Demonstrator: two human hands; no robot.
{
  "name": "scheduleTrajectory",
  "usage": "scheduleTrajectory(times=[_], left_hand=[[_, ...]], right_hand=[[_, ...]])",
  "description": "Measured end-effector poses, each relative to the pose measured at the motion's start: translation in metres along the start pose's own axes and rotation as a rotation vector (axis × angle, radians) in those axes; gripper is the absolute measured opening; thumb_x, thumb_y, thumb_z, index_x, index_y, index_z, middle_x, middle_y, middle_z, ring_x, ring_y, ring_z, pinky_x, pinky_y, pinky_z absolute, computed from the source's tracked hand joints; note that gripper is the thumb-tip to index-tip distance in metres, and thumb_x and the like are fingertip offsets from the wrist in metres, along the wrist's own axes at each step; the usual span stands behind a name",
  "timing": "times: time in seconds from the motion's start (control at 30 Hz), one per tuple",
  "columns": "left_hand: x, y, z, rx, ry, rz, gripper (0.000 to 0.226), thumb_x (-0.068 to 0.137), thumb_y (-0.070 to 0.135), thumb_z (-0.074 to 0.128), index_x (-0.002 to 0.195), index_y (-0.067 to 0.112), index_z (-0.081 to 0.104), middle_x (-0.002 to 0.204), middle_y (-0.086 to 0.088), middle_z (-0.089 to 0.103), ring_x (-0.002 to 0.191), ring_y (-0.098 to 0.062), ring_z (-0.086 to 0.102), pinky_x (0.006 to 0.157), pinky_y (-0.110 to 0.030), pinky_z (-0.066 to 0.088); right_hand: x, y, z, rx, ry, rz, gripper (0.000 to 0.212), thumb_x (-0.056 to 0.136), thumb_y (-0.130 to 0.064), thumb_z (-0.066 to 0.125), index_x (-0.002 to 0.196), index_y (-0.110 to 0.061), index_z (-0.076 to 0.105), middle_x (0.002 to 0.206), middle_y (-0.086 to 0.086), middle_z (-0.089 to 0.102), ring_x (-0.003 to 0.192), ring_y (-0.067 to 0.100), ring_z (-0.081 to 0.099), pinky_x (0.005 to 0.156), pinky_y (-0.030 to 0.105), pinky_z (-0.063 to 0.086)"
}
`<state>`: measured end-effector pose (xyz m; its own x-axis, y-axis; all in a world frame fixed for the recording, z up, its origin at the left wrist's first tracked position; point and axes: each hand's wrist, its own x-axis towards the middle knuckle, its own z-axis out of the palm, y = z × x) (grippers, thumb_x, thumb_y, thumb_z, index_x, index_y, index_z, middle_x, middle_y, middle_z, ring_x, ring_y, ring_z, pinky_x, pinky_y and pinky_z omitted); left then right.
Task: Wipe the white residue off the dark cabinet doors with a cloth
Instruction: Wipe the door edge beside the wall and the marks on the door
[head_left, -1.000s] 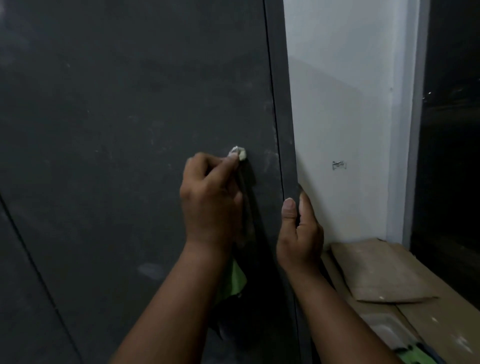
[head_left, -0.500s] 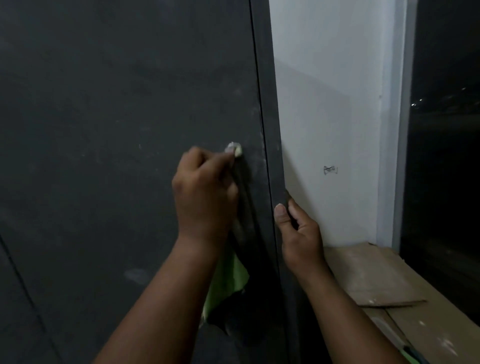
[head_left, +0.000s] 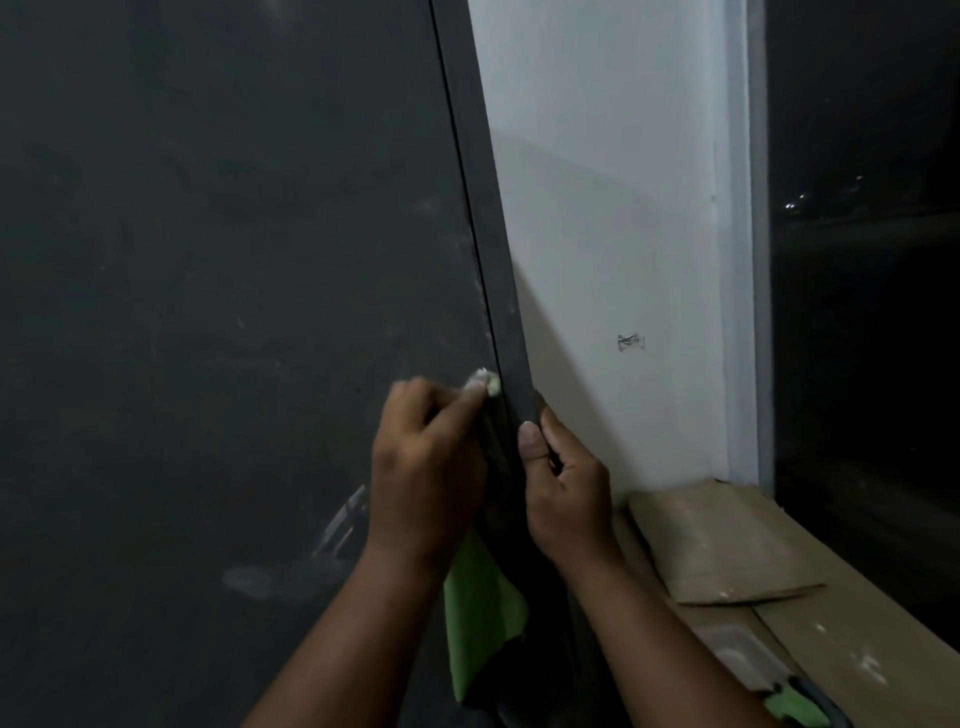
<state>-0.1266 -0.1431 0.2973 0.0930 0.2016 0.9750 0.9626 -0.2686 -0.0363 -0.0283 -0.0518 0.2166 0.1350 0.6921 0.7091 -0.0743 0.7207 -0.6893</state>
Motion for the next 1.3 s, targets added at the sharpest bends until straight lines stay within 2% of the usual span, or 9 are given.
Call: scheduleTrajectory(times=[0.13,0.23,0.4,0.53,0.63,0.73,0.87,1.03,1.3], left_hand=[[0.059,-0.003,-0.006,0.022,0.091,-0.057,0.007,0.094,0.006,0.076,0.097,0.002,0.082,0.077,-0.013,0.058,0.064,-0.024,0.054,0.053,-0.031,0.04],[0.079,0.004,-0.001,0.012,0.103,-0.066,0.009,0.095,0.006,0.075,0.099,0.001,0.081,0.079,-0.014,0.058,0.065,-0.025,0.055,0.056,-0.029,0.04],[0.035,0.015,0.006,-0.013,-0.031,0.003,0.012,0.094,0.006,0.076,0.102,-0.003,0.079,0.08,-0.014,0.055,0.068,-0.025,0.05,0.053,-0.032,0.039],[0.037,0.009,-0.004,0.001,-0.01,0.007,0.01,0.091,0.0,0.077,0.1,-0.003,0.08,0.077,-0.016,0.056,0.066,-0.029,0.054,0.052,-0.036,0.045],[0.073,0.0,-0.016,0.033,0.089,-0.075,0.01,0.095,0.004,0.074,0.101,0.003,0.082,0.08,-0.01,0.056,0.067,-0.024,0.053,0.06,-0.02,0.035],[0.106,-0.003,-0.022,0.034,0.155,-0.137,0.017,0.091,0.001,0.071,0.104,0.007,0.082,0.084,-0.005,0.052,0.073,-0.019,0.05,0.062,-0.007,0.032],[0.105,0.0,-0.018,0.024,0.155,-0.106,0.015,0.092,0.003,0.072,0.104,0.005,0.082,0.085,-0.011,0.057,0.073,-0.023,0.053,0.065,-0.024,0.035],[0.072,-0.002,-0.017,0.037,0.046,0.035,0.012,0.096,0.008,0.074,0.102,0.0,0.081,0.08,-0.015,0.059,0.068,-0.027,0.055,0.056,-0.034,0.045],[0.125,-0.003,-0.019,0.01,0.204,-0.144,0.019,0.092,0.002,0.07,0.107,0.007,0.081,0.086,-0.01,0.058,0.075,-0.021,0.052,0.067,-0.022,0.034]], right_hand=[[0.001,0.002,0.001,-0.052,0.049,-0.066,0.043,0.098,-0.028,0.059,0.133,-0.004,0.066,0.123,-0.02,0.058,0.112,-0.033,0.046,0.095,-0.003,0.034],[0.0,-0.001,-0.001,-0.026,0.022,-0.067,0.041,0.098,-0.025,0.058,0.136,-0.008,0.064,0.13,-0.012,0.063,0.118,-0.025,0.05,0.1,0.003,0.038],[-0.002,-0.005,-0.006,0.016,-0.013,-0.049,0.037,0.102,-0.025,0.056,0.138,-0.018,0.063,0.134,-0.01,0.066,0.124,-0.009,0.058,0.104,0.014,0.045],[-0.002,-0.006,-0.005,-0.018,0.03,-0.057,0.04,0.098,-0.029,0.056,0.136,-0.016,0.064,0.13,-0.017,0.063,0.118,-0.023,0.052,0.099,0.003,0.039],[-0.003,-0.007,0.0,-0.067,0.071,-0.056,0.046,0.097,-0.032,0.058,0.134,-0.006,0.066,0.125,-0.017,0.06,0.115,-0.026,0.051,0.097,0.001,0.037],[0.002,-0.016,0.004,-0.13,0.045,-0.063,0.049,0.1,-0.035,0.05,0.141,-0.009,0.061,0.121,-0.016,0.057,0.117,-0.01,0.053,0.099,0.007,0.038],[0.027,-0.034,0.014,-0.178,0.023,-0.111,0.054,0.104,-0.036,0.043,0.15,-0.009,0.051,0.138,-0.006,0.056,0.124,-0.013,0.037,0.101,-0.007,0.019],[0.049,-0.04,0.021,-0.211,0.007,-0.154,0.058,0.104,-0.038,0.038,0.154,-0.008,0.043,0.154,0.012,0.049,0.138,0.009,0.037,0.102,-0.009,0.011],[0.043,-0.033,0.022,-0.179,0.056,-0.182,0.059,0.105,-0.044,0.037,0.148,-0.006,0.052,0.143,0.011,0.06,0.131,0.002,0.044,0.102,-0.006,0.022]])
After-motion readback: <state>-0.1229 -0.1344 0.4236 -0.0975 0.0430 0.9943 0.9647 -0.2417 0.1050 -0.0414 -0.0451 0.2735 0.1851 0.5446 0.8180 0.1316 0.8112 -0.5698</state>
